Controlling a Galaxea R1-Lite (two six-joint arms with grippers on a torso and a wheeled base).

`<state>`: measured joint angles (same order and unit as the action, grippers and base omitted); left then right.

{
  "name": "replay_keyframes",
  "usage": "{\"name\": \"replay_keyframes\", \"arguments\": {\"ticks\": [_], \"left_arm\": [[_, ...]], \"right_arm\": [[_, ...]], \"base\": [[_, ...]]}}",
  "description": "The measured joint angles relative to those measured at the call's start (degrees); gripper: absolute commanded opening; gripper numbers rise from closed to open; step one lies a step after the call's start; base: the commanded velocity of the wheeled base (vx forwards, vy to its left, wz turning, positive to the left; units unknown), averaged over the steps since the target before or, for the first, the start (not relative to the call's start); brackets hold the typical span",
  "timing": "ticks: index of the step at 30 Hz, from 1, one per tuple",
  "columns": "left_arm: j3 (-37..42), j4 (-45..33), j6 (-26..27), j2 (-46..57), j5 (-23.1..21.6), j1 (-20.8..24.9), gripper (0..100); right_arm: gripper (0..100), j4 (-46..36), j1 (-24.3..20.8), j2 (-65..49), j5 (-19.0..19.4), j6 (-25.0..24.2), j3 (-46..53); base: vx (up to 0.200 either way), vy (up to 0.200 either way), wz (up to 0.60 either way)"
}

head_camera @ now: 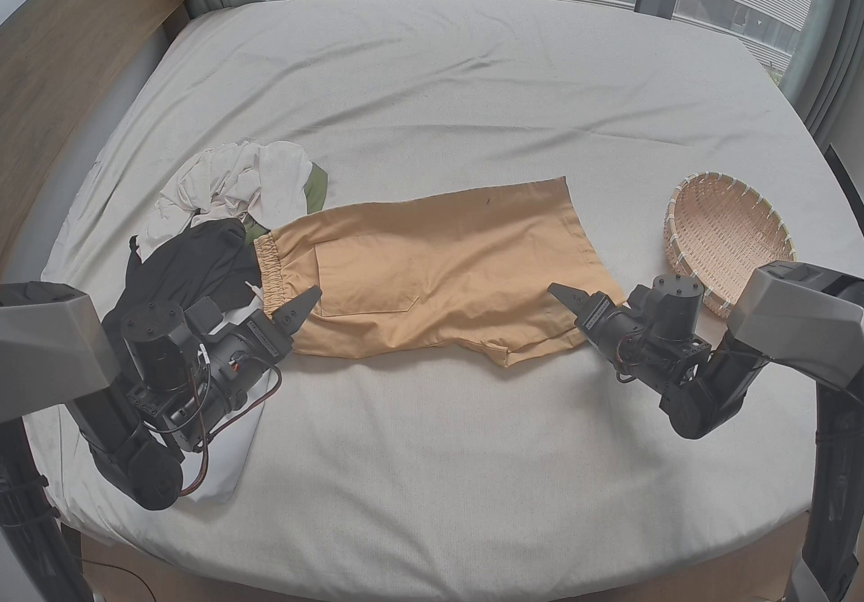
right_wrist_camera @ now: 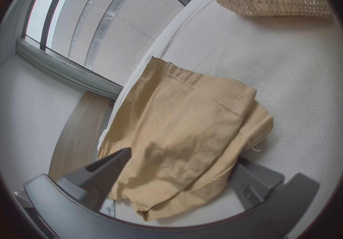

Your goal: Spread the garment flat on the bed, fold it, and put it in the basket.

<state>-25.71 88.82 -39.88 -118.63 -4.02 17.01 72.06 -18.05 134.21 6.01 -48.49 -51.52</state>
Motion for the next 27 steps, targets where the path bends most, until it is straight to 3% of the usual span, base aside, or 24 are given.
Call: {"name": "replay_keyframes", "arguments": {"ticks": [13,20,27], "left_arm": [[0.33,-0.09,0.49,-0.50,-0.05,-0.33,100],[0.41,-0.13,0.68,-1.02,-0.13,-1.68,100],[0.30,-0.17,0.79,-2.02,-0.18,-2.77,100]], "right_arm": [[0,3.67,-0.24,-0.05,-0.35,0.30,3.69],[0,7.07,0.34,-3.74,-0.40,2.44,13.46],[0,10.33,4.67,-8.33,-0.18,6.46,23.52]], "base": [[0.000,0.000,0.00],[0.000,0.000,0.00],[0.000,0.000,0.00]]}}
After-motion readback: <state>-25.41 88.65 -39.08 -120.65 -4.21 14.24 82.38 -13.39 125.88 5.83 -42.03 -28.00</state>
